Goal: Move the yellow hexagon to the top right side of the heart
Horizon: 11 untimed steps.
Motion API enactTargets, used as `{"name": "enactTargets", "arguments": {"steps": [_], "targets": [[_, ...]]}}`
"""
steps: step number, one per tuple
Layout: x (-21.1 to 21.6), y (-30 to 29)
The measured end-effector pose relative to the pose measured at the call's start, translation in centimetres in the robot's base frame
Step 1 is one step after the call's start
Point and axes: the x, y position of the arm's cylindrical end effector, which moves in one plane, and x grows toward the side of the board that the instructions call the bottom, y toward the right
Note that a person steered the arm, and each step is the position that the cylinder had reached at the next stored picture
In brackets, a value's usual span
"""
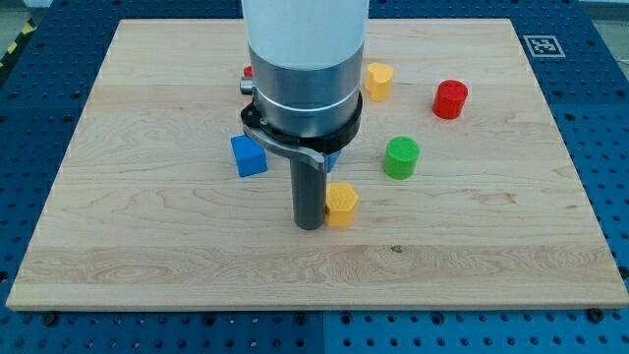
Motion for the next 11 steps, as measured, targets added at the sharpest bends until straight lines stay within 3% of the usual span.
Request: {"name": "enactTargets", "arguments": {"steps": [5,8,11], "targets": [[-1.2,1.8],[-1.2,13.4],[3.0,22.5]]}}
